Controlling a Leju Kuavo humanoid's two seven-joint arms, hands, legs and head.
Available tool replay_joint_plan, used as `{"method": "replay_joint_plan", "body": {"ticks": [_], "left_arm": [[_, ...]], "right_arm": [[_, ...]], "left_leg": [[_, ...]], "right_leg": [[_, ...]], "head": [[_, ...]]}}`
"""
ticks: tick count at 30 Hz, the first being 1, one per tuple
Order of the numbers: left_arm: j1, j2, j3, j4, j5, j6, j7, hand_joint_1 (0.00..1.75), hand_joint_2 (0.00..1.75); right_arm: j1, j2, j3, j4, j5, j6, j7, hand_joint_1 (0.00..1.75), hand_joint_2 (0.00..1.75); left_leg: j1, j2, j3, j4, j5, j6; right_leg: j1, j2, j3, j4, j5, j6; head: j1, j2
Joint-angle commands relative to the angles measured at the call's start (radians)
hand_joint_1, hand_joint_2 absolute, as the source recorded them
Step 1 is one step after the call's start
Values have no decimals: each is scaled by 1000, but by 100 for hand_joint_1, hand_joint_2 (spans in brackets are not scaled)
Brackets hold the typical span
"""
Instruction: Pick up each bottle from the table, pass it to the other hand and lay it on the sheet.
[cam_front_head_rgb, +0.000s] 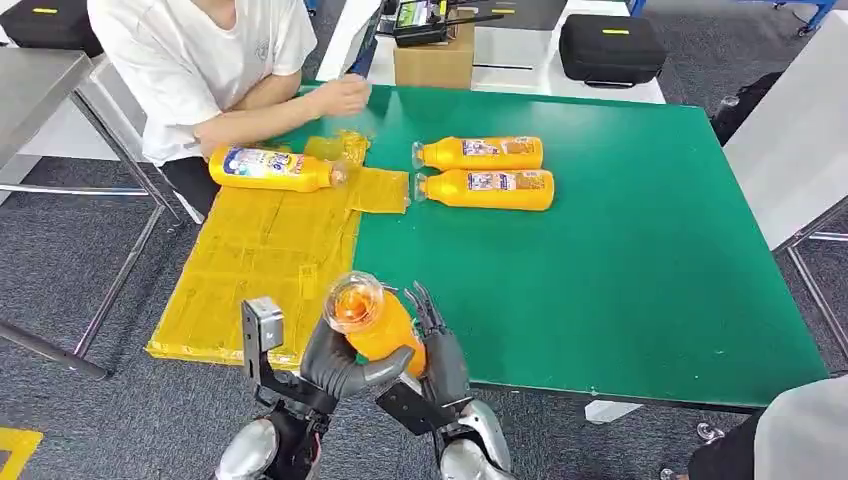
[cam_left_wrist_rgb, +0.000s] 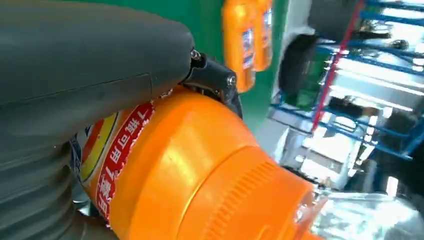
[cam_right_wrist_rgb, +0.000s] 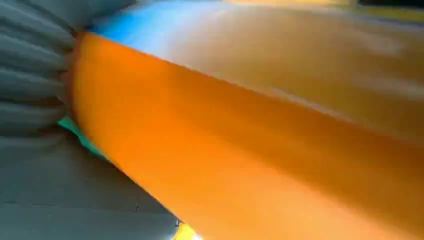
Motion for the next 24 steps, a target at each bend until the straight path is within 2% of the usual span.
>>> {"method": "replay_joint_plan", "body": {"ticks": [1, 2, 12, 17, 20, 24], "left_arm": [[-65, -10, -62, 51, 73, 8, -11, 175, 175], [-66, -12, -59, 51, 75, 10, -12, 175, 175], [-69, -10, -49, 49, 83, 18, -14, 175, 175], [-85, -10, -43, 67, 58, 74, -21, 175, 175], [-99, -18, -37, 88, -75, 156, -65, 175, 175], [-144, 10, 35, 142, -180, 202, -69, 175, 175]], "right_arm": [[-35, -7, 113, -15, -71, -45, -91, 0, 0], [-36, -8, 114, -13, -72, -45, -91, 0, 0], [-39, -11, 115, 0, -75, -52, -92, 0, 0], [-38, -10, 107, 14, -96, -93, -100, 0, 0], [-35, -15, 100, 23, -118, -109, -115, 0, 0], [-24, -24, 89, 7, -128, -119, -129, 0, 0]], "left_leg": [[0, -2, 1, 0, 0, -1], [1, -3, 5, 1, -2, -1], [0, -1, 3, 0, -1, -1], [1, -2, 4, 0, -1, -1], [1, -2, 5, -1, -1, -1], [1, -2, 7, -2, -1, -1]], "right_leg": [[0, -3, 2, 0, -1, -1], [1, -4, 7, 0, -3, -2], [1, -1, 4, 0, -1, -1], [1, -2, 4, 0, -1, -2], [1, -3, 6, -1, -2, -2], [1, -3, 8, -2, -2, -2]], "head": [[0, 0], [1, 0], [0, 0], [0, 0], [1, 0], [0, 0]]}}
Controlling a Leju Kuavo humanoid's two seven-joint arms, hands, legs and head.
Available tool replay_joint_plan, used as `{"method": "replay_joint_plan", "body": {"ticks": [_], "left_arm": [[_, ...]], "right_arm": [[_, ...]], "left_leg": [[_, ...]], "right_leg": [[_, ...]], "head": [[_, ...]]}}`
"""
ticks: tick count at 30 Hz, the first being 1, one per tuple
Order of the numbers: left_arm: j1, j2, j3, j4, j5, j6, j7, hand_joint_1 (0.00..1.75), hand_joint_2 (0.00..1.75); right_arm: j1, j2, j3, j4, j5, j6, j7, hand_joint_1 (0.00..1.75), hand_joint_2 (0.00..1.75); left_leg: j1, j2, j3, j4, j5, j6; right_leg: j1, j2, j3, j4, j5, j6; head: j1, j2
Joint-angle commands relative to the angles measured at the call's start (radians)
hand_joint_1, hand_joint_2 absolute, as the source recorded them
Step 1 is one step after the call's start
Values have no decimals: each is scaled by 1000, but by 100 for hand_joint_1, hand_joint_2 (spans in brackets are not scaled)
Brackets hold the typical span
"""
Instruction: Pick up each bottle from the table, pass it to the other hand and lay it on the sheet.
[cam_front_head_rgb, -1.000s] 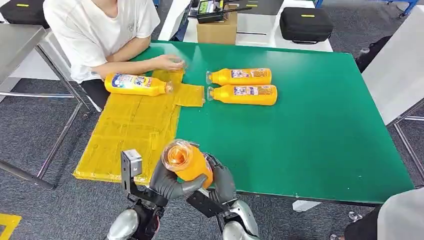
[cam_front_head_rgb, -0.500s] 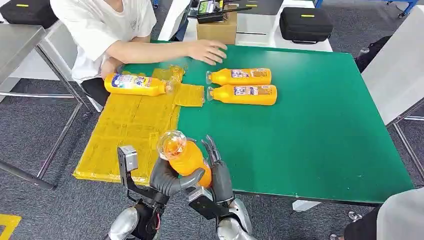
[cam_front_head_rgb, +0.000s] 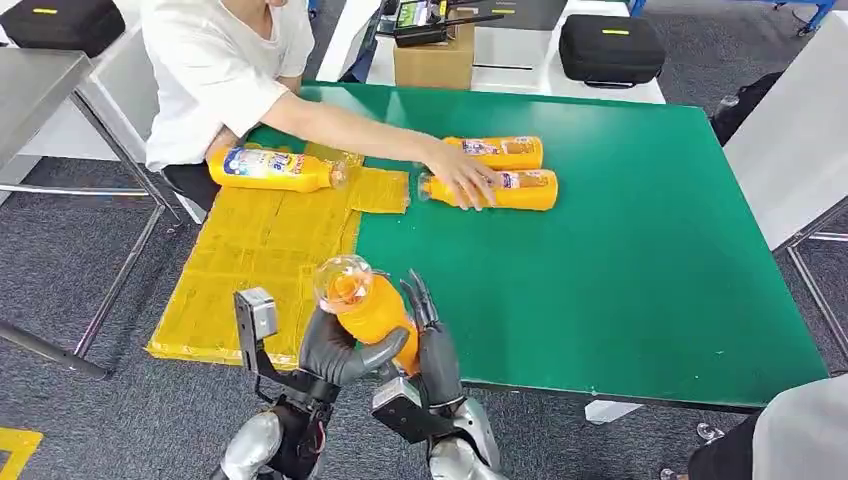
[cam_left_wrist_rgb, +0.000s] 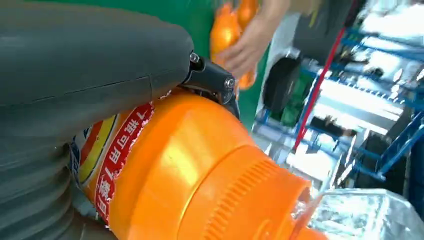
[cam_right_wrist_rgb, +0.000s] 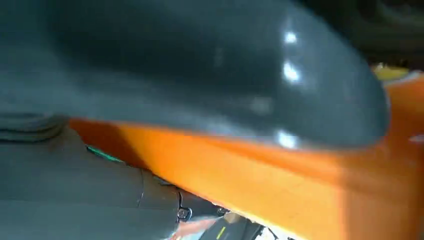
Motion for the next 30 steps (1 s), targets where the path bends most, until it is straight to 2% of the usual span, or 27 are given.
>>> {"method": "replay_joint_plan", "body": {"ticks": [1, 6, 10, 12, 14, 19, 23, 24, 28, 30], "left_arm": [[-112, 27, 68, 141, -180, 78, -24, 175, 175], [-143, 38, 169, 169, -259, 104, -42, 175, 175], [-139, 31, 171, 165, -267, 101, -40, 175, 175], [-142, 26, 187, 170, -287, 102, -37, 175, 175], [-158, 40, 198, 175, -330, 104, -41, 175, 175], [-191, 60, 256, 181, -498, 130, -38, 175, 175], [-274, 61, 353, 277, -690, 170, -7, 175, 175], [-279, 61, 361, 285, -692, 164, -10, 175, 175], [-278, 57, 364, 291, -695, 160, -15, 175, 175], [-287, 67, 356, 319, -856, 201, 18, 175, 175]], "right_arm": [[-12, -27, 27, 22, -25, -13, -29, 0, 0], [-10, -28, 19, 8, -25, -14, -35, 0, 0], [-12, -26, 18, 11, -24, -14, -35, 0, 0], [-14, -23, 18, 19, -18, -15, -36, 0, 0], [-18, -20, 19, 25, -18, -8, -41, 0, 0], [-12, -20, 15, 16, -17, 5, -53, 0, 0], [-10, -23, 14, -7, -15, 39, -59, 0, 0], [-9, -23, 14, -9, -14, 40, -57, 0, 0], [-8, -24, 14, -10, -13, 41, -56, 0, 0], [-4, -27, 12, -24, -15, 65, -58, 0, 0]], "left_leg": [[1, -1, 4, -1, 0, -1], [1, 1, 8, -2, -2, -2], [1, 0, 4, -1, 0, -1], [1, 1, 8, -1, -2, -2], [0, 0, 3, -1, 0, -1], [1, 0, 6, -1, -1, -2], [1, -1, 5, -1, 0, -2], [1, -1, 1, -1, 1, -1], [1, 0, 4, -1, 0, -2], [1, 0, 6, -1, -1, -2]], "right_leg": [[1, -2, 5, -1, -1, -1], [1, 0, 8, -1, -2, -3], [1, -1, 4, -1, -1, -1], [2, -1, 9, -1, -3, -3], [1, -1, 3, 0, -1, -1], [1, -1, 6, 0, -2, -3], [1, -2, 5, 0, -1, -3], [1, -1, 2, 0, 0, -1], [1, -1, 5, 0, -1, -2], [1, -2, 6, 0, -2, -2]], "head": [[1, 0], [0, 0], [0, 0], [0, 0], [0, 0], [0, 0], [0, 0], [0, 0], [0, 0], [0, 0]]}}
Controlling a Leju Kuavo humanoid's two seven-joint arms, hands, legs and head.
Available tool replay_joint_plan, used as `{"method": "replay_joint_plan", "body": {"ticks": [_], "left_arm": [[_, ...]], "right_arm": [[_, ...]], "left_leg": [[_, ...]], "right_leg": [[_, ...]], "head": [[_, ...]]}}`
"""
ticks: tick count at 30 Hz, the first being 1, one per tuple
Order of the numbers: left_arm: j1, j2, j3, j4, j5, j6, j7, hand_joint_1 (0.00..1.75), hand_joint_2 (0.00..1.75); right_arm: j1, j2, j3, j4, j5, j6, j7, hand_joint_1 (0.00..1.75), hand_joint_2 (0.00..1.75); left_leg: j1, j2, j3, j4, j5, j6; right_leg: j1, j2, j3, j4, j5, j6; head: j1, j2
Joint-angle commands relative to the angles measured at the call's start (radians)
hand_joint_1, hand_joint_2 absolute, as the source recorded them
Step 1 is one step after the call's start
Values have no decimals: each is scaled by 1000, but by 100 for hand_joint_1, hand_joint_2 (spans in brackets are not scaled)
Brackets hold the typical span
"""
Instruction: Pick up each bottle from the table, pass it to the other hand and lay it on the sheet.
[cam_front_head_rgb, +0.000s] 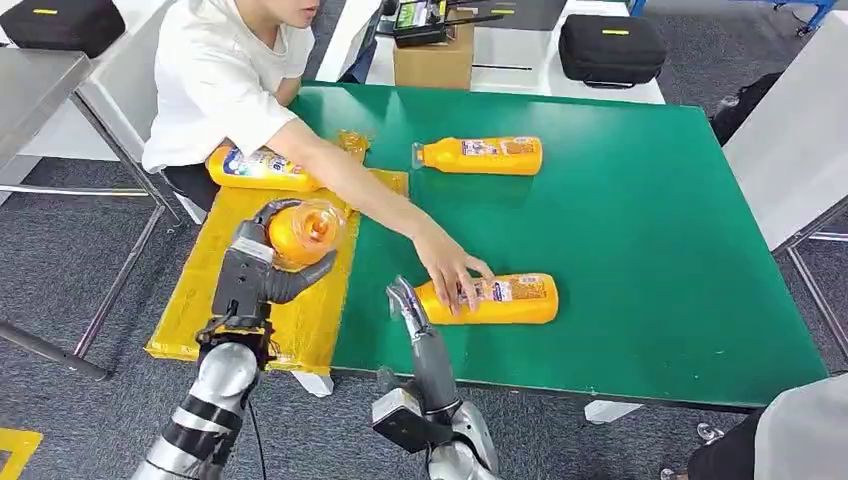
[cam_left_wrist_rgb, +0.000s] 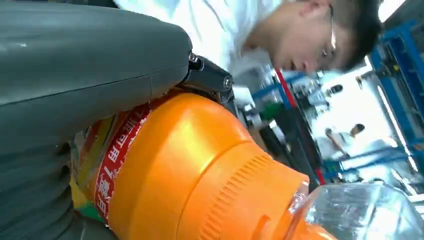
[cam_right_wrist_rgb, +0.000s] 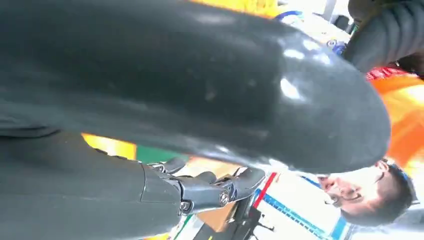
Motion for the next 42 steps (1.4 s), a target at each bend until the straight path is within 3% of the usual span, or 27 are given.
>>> {"method": "replay_joint_plan", "body": {"ticks": [1, 7, 20, 35, 41, 42], "left_arm": [[-92, 31, 50, 170, -231, 21, 48, 175, 175], [-186, 43, 41, 392, -481, -66, 149, 175, 175], [-413, -7, -9, 772, -779, -175, 379, 175, 175], [-424, -10, -3, 800, -785, -166, 369, 175, 175], [-493, -28, 1, 888, -802, -285, 346, 175, 175], [-496, -34, 14, 886, -781, -296, 331, 168, 175]], "right_arm": [[-8, -30, 8, -26, -4, 37, -1, 0, 0], [33, -54, -8, -98, -10, 92, 8, 0, 0], [29, -36, -41, -97, -29, 148, 12, 0, 0], [28, -33, -42, -95, -30, 150, 10, 0, 0], [26, -25, -52, -85, -41, 157, -3, 0, 0], [26, -24, -54, -81, -43, 157, -6, 0, 0]], "left_leg": [[1, -1, 4, -1, -1, -1], [0, -3, 7, -2, -1, -1], [0, -2, 2, 0, 0, 0], [0, 0, 1, 0, 0, 0], [0, -1, 1, 0, 0, 0], [1, -2, 4, 1, -1, -1]], "right_leg": [[1, -2, 5, -1, -2, -1], [0, -4, 8, -2, -2, -2], [0, -3, 3, -1, -1, -1], [0, -1, 2, 0, 0, -1], [1, -2, 2, 0, -1, -1], [1, -3, 5, 0, -2, -2]], "head": [[0, 0], [1, 0], [0, 0], [0, 0], [0, 0], [0, 0]]}}
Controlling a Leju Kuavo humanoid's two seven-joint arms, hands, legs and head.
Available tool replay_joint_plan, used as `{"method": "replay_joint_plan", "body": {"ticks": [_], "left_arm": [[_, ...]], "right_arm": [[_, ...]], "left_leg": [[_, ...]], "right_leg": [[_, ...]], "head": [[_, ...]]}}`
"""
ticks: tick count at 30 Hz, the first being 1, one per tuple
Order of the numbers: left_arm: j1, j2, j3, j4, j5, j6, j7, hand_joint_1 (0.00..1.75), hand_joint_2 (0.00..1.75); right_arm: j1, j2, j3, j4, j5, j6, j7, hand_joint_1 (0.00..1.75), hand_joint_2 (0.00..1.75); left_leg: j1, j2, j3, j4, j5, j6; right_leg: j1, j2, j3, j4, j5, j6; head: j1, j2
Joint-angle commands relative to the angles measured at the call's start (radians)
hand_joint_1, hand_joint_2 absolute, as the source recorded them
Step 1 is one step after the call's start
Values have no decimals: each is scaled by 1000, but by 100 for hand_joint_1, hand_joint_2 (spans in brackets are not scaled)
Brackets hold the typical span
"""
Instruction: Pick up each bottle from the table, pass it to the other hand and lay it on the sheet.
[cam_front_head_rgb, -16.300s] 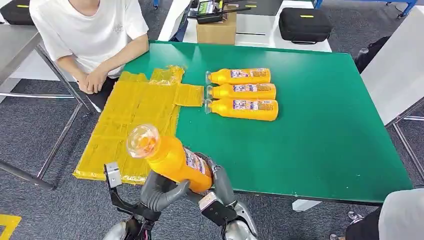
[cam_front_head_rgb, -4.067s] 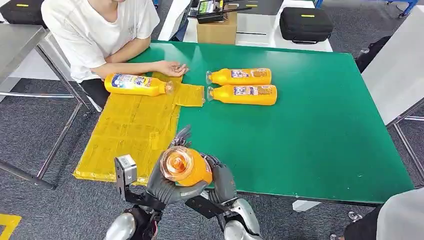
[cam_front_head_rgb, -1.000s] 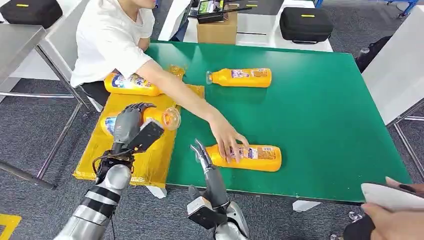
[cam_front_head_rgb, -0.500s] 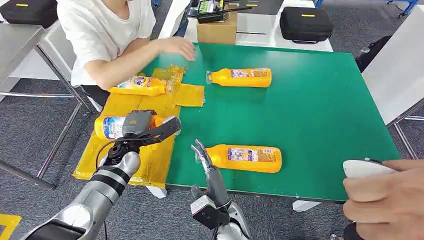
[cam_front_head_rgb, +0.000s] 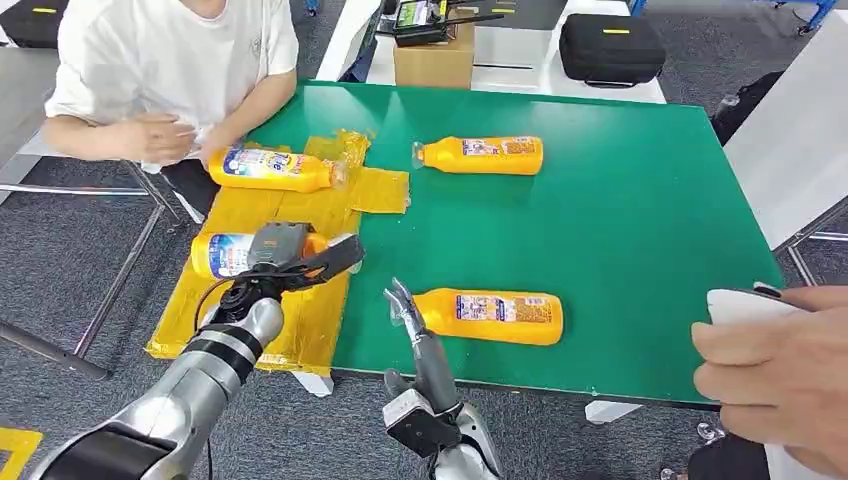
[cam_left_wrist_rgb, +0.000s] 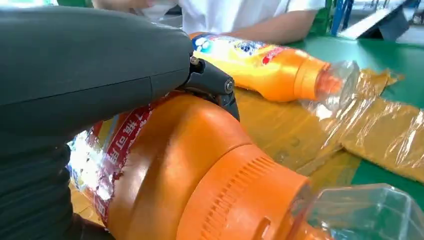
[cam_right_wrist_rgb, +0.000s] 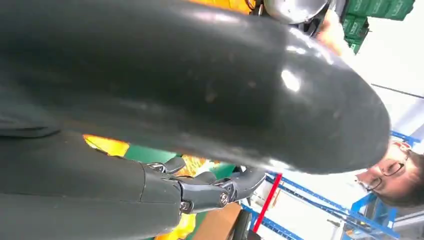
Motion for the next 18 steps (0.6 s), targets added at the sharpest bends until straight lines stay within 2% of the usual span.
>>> {"method": "replay_joint_plan", "body": {"ticks": [1, 2, 3, 4, 5, 6, 7, 18], "left_arm": [[-126, -37, 11, 153, 49, -117, -65, 157, 175], [-127, -42, 23, 149, 71, -128, -76, 150, 175], [-129, -43, 21, 145, 80, -144, -82, 110, 175], [-131, -44, 24, 139, 105, -170, -92, 56, 175], [-132, -45, 25, 138, 123, -189, -99, 45, 175], [-134, -45, 25, 140, 134, -203, -105, 16, 175], [-139, -42, 12, 146, 144, -222, -108, 3, 175], [-141, -27, -31, 230, 164, -267, -83, 0, 175]], "right_arm": [[-22, -10, -30, 30, -19, 5, -21, 0, 0], [-21, -9, -31, 33, -21, 4, -23, 0, 0], [-21, -7, -32, 37, -24, 4, -26, 0, 0], [-22, -6, -32, 41, -28, 2, -31, 0, 0], [-23, -6, -31, 45, -31, 0, -34, 0, 0], [-23, -5, -31, 46, -32, -1, -37, 0, 0], [-26, -4, -31, 51, -37, -4, -42, 0, 0], [-39, 3, -28, 74, -51, -10, -50, 0, 0]], "left_leg": [[1, -2, 3, 1, -1, -1], [1, -2, 4, 1, -2, -1], [1, -2, 3, 1, -2, -1], [1, -1, 3, 0, -1, -1], [1, -1, 2, 0, -1, -1], [1, -1, 4, 1, -2, -1], [1, 0, 3, 0, -1, -1], [1, 0, 5, 0, -2, -1]], "right_leg": [[1, -3, 4, 0, -1, -2], [2, -3, 5, 0, -2, -2], [1, -3, 5, 0, -2, -2], [1, -3, 4, 0, -2, -2], [1, -2, 3, 0, -1, -1], [1, -3, 5, 0, -2, -2], [1, -1, 4, 0, -2, -2], [1, -1, 6, 0, -2, -2]], "head": [[0, 0], [0, 0], [0, 0], [0, 0], [0, 0], [0, 0], [0, 0], [0, 0]]}}
